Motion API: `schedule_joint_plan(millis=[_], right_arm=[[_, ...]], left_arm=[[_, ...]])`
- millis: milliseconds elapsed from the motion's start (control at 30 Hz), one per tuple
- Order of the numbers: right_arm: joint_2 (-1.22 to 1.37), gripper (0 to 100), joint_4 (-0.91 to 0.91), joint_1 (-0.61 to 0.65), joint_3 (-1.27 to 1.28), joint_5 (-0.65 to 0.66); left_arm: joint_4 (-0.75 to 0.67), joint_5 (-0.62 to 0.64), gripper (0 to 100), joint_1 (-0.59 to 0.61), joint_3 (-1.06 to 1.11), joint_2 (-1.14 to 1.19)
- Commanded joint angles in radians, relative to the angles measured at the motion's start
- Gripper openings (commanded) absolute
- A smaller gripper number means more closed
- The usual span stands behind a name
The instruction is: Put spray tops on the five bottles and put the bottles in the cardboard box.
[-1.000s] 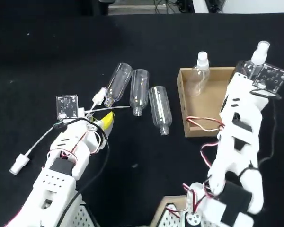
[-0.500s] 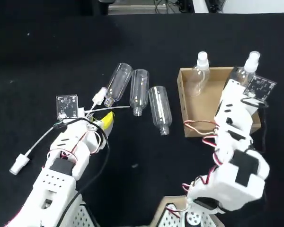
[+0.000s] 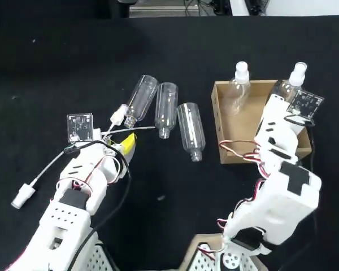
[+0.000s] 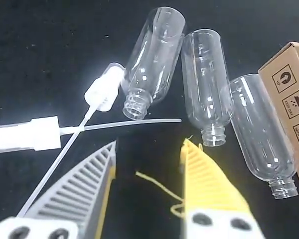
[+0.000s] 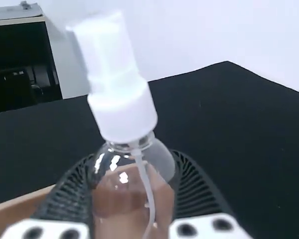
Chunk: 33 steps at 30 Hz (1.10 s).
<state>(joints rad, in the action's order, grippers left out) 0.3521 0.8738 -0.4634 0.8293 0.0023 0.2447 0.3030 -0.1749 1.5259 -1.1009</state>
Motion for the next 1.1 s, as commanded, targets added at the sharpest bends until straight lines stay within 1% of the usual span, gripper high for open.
schedule_joint_plan(millis=[0,67,233,467,600,767,900,1067], right_arm=[[0.007,1.1,0.032,0.015,-0.077,-0.006],[0.022,1.1,0.032,0.015,-0.096,-0.011],[0.045,1.1,0.032,0.017,-0.139,-0.112],[0.076,1.1,0.034,0.055,-0.157,-0.117],[0.096,1.1,0.034,0.054,-0.176,-0.114],[0.133,1.1,0.043,0.051,-0.200,-0.006],[0.154,1.1,0.146,0.051,-0.180,0.012],[0.177,1.1,0.169,0.057,-0.168,0.043]], left_arm=[[-0.028,0.009,20,0.008,-0.008,-0.014],[-0.028,0.009,20,0.008,-0.008,-0.014],[-0.028,0.009,20,0.008,-0.008,-0.014],[-0.028,0.009,20,0.008,-0.008,-0.014],[-0.026,0.009,20,0.008,-0.008,-0.014],[-0.026,0.009,20,0.008,-0.008,-0.014],[-0.026,0.009,20,0.008,-0.008,-0.014],[-0.026,0.009,20,0.008,-0.008,-0.014]])
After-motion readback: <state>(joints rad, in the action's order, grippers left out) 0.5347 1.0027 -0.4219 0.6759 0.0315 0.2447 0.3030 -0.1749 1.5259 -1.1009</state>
